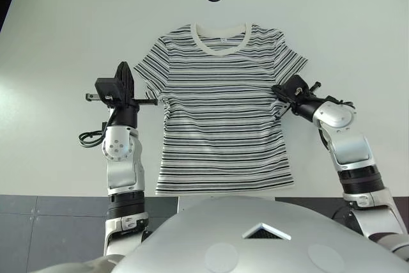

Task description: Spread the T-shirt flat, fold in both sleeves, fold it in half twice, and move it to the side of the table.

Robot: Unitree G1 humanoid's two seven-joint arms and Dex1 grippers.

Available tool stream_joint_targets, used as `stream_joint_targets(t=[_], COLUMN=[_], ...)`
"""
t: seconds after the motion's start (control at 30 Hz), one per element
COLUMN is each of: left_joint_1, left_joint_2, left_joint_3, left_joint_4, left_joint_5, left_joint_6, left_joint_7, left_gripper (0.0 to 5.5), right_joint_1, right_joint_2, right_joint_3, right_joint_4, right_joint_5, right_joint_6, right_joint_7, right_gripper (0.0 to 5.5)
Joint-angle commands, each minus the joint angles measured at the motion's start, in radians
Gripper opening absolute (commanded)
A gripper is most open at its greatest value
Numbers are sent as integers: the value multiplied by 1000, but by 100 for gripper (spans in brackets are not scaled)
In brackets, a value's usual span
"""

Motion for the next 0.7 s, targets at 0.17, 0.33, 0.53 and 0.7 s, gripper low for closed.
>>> stream_joint_targets(t=[0.17,0.33,0.53,0.7], left_joint_1=[-51,-86,-127,-194], left_joint_2=[26,52,63,104], left_joint_3=[52,80,83,74], left_joint_4=[-3,0,28,90], left_joint_5=[-116,-151,-202,-245], left_joint_6=[114,151,223,381], left_joint_7=[-49,-69,-104,-158], left_gripper=[11,11,11,11], right_joint_1=[65,64,35,39], right_joint_2=[-53,-75,-64,-14], right_joint_3=[-17,-51,-77,-104], right_joint_4=[29,73,122,44], right_joint_5=[9,5,10,68], right_joint_6=[32,7,-54,-192], right_joint_7=[7,-10,-44,-67], right_gripper=[10,10,10,10])
